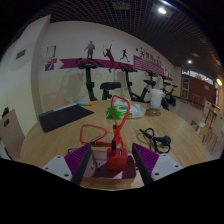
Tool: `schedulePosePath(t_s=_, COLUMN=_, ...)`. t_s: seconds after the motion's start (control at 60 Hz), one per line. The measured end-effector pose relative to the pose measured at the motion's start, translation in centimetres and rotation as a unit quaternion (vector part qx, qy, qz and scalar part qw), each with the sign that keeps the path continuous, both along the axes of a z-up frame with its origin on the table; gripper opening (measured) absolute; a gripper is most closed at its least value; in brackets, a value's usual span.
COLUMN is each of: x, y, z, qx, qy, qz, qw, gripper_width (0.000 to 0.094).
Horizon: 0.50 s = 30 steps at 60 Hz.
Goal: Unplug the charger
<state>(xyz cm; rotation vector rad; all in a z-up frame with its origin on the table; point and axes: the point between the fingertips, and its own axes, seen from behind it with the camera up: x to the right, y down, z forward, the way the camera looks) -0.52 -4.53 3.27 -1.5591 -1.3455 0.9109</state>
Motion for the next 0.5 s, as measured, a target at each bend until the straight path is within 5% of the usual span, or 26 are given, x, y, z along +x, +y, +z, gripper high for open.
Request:
schedulePosePath(t_s=0.15, x=-0.9, y=-0.5, z=0.1, qx=-0.007, qy=0.003, qz=0.001, qw=1.0, gripper_width=0.0812)
schedulePosePath(t_s=0.267, x=-0.7, y=1.9, z=0.1, qx=0.003, qy=-0.004, qz=-0.046, qw=0.999, gripper_width=0.0268)
schedulePosePath(t_s=0.367, x=-0.7, y=1.7, z=0.4, qx=-0.035, qy=-0.005, qz=-0.039, qw=0.999, gripper_width=0.0221)
schedulePosePath(t_s=0.5, x=-0.5, y=4.4, z=14.8, qx=0.007, qy=0.121, qz=-0.047, qw=0.991, gripper_width=0.0217)
